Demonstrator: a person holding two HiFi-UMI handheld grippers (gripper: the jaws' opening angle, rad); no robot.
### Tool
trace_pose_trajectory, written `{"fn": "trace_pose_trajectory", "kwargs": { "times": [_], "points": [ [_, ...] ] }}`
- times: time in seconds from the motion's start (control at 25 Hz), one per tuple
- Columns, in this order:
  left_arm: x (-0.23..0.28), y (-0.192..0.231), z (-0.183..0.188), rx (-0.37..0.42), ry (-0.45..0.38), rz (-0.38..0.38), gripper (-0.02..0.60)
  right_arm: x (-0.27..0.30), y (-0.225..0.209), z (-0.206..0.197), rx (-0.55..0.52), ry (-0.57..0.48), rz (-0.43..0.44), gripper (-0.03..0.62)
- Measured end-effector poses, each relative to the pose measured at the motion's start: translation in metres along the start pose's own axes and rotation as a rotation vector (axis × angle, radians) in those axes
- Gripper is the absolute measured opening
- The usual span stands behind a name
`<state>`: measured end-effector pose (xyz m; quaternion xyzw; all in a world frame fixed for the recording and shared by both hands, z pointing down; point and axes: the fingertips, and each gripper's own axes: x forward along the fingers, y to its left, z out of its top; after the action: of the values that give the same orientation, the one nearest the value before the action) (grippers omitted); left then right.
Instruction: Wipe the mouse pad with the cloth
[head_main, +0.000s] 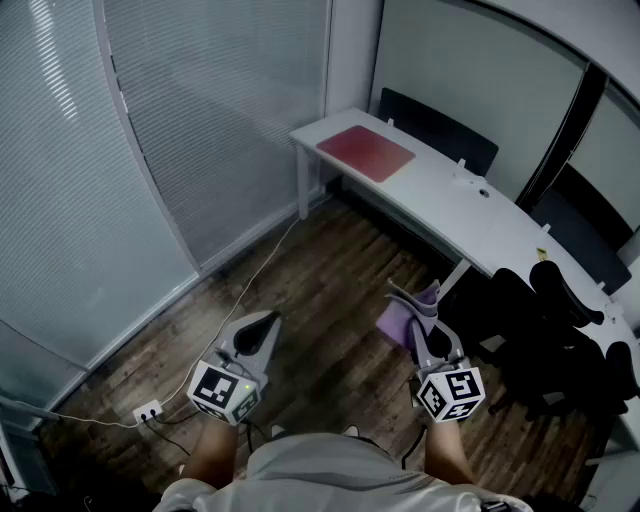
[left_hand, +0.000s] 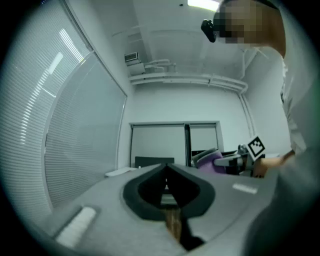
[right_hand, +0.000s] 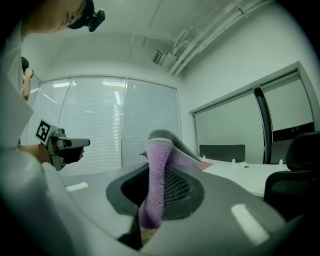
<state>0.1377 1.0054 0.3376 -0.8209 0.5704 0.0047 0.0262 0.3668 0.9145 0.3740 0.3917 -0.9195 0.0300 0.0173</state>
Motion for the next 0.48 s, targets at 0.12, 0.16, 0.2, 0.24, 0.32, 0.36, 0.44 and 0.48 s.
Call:
{"fn": "trace_pose_trajectory", "kwargs": {
  "times": [0.12,0.16,0.2,0.24,0.32,0.36,0.44,0.48],
  "points": [
    [0.0019,-0.0034,-0.0001,-0.024,-0.001,-0.004,0.002,-0.0028,-0.0042,0.0004,0.003,-0.005,-0.004,0.048],
    [0.0025,-0.0038,0.0002,-0.026,-0.002,-0.006,0.002,-0.0031,-0.005,0.0002,0.005,-0.006,-0.005,0.048],
    [0.0027,-0.0039,0.0005,-0.025,-0.002,-0.007,0.002,-0.0033,-0.0052,-0.0001,0.006,-0.007,-0.006,0.048],
    [0.0026,-0.004,0.0008,-0.022,-0.002,-0.009,0.002,-0.0035,-0.0051,-0.0005,0.007,-0.007,-0.007,0.048],
    [0.0024,-0.004,0.0007,-0.02,-0.002,-0.011,0.002,-0.0037,-0.0048,-0.001,0.008,-0.007,-0.01,0.048],
    [0.0025,-0.0039,0.0004,-0.02,0.0,-0.011,0.002,-0.0038,-0.005,-0.0012,0.009,-0.007,-0.011,0.048],
    [0.0027,-0.0039,-0.0007,-0.023,0.004,-0.008,0.003,-0.004,-0.0057,-0.0013,0.01,-0.008,-0.011,0.048],
    [0.0029,-0.0042,-0.0011,-0.024,0.004,-0.006,0.003,-0.0041,-0.0062,-0.0013,0.012,-0.01,-0.009,0.048]
  ]
}}
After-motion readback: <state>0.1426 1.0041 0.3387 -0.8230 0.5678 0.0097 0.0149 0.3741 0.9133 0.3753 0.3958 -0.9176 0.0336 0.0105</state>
